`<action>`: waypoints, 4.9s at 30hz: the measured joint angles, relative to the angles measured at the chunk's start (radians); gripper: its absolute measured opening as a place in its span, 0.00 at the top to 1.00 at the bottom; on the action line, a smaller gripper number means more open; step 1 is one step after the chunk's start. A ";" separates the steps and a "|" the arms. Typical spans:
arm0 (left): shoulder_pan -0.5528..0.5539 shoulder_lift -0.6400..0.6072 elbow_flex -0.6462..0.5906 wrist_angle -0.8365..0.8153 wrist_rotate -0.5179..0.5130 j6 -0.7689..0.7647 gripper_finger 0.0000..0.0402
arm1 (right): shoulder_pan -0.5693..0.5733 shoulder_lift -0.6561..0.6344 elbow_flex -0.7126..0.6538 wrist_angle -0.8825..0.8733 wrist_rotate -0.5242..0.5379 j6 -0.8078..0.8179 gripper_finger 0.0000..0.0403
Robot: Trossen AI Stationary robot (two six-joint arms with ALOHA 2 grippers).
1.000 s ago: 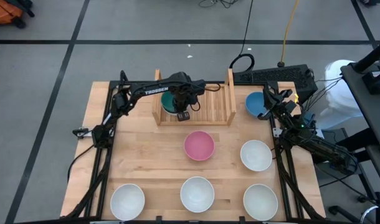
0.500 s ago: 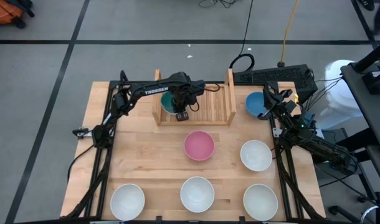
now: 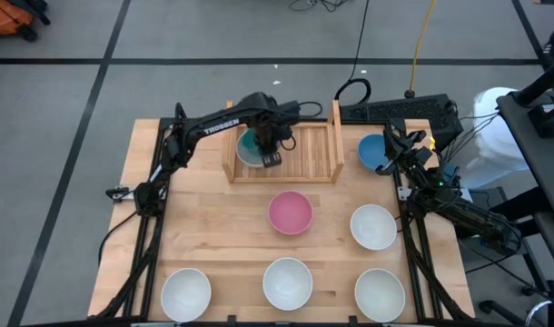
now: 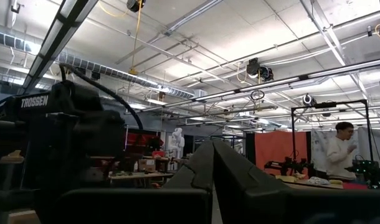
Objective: Place and stack bowls onto a shelf
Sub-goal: Stack the green bowl on top of the white bowl on the shelf, then stack the white bowl on top of the green bowl on the shelf
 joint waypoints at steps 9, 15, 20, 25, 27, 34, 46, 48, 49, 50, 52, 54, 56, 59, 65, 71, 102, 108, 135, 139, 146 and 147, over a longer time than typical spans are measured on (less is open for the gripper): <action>0.000 0.001 -0.019 -0.002 -0.012 -0.013 0.87 | 0.000 0.000 0.000 0.000 0.000 -0.003 1.00; 0.005 0.001 -0.021 -0.001 -0.083 -0.078 0.87 | 0.000 0.000 0.000 0.005 0.000 -0.023 1.00; 0.013 0.001 -0.021 -0.001 -0.104 -0.110 0.87 | 0.000 0.000 0.000 0.008 0.000 -0.030 1.00; 0.014 0.001 -0.021 -0.001 -0.104 -0.131 0.87 | 0.000 0.000 0.000 0.008 0.000 -0.030 1.00; 0.012 0.001 -0.021 -0.001 -0.104 -0.129 0.87 | 0.000 0.000 0.000 0.008 0.000 -0.030 1.00; 0.008 0.001 -0.022 -0.001 -0.061 -0.114 0.87 | 0.000 0.000 0.000 0.051 0.000 -0.031 1.00; 0.009 0.002 -0.125 0.000 -0.059 -0.161 0.87 | 0.000 0.000 0.000 0.057 0.000 -0.035 1.00; 0.008 0.002 -0.169 -0.001 -0.058 -0.142 0.87 | 0.000 0.000 0.000 0.057 0.000 -0.034 1.00; 0.008 0.002 -0.189 -0.002 -0.059 -0.128 0.87 | 0.000 0.000 0.000 0.057 0.000 -0.034 1.00; 0.008 0.002 -0.205 -0.003 -0.059 -0.113 0.87 | 0.000 0.000 0.000 0.057 0.000 -0.034 1.00; 0.008 0.003 -0.228 -0.003 -0.058 -0.083 0.87 | 0.000 0.000 0.000 0.057 0.000 -0.034 1.00; 0.008 0.003 -0.234 -0.003 -0.058 -0.081 0.87 | 0.000 0.000 0.000 0.057 0.000 -0.034 1.00; 0.009 0.003 -0.230 -0.002 -0.059 -0.101 0.87 | 0.000 0.000 0.000 0.057 0.000 -0.034 1.00; 0.009 0.003 -0.208 -0.001 -0.061 -0.101 0.87 | 0.000 0.000 0.000 0.057 0.000 -0.034 1.00; 0.007 0.003 -0.147 -0.001 -0.061 -0.098 0.87 | 0.000 0.000 0.000 0.057 0.000 -0.034 1.00; 0.007 0.002 -0.100 -0.001 -0.063 -0.058 0.87 | 0.000 0.000 0.000 0.057 0.000 -0.034 1.00; -0.046 -0.380 -0.108 -0.003 0.029 -0.206 0.87 | 0.000 0.001 0.216 -0.414 -0.005 0.027 1.00; -0.133 -0.459 -0.108 -0.002 0.037 -0.206 0.87 | 0.000 0.000 0.295 -0.465 -0.005 -0.005 1.00; -0.814 -0.563 -0.486 0.010 0.041 -0.773 0.87 | 0.000 0.000 0.341 -0.510 -0.265 0.087 1.00; -0.888 -0.566 -0.573 0.108 0.040 -0.991 0.87 | 0.000 0.000 0.341 -0.511 -0.265 0.141 1.00; -0.958 -0.559 -0.645 0.187 0.069 -1.046 0.87 | 0.000 0.000 0.341 -0.498 -0.266 0.210 1.00; -0.957 -0.557 -0.647 0.185 0.073 -1.046 0.87 | 0.000 0.000 0.341 -0.494 -0.266 0.211 1.00</action>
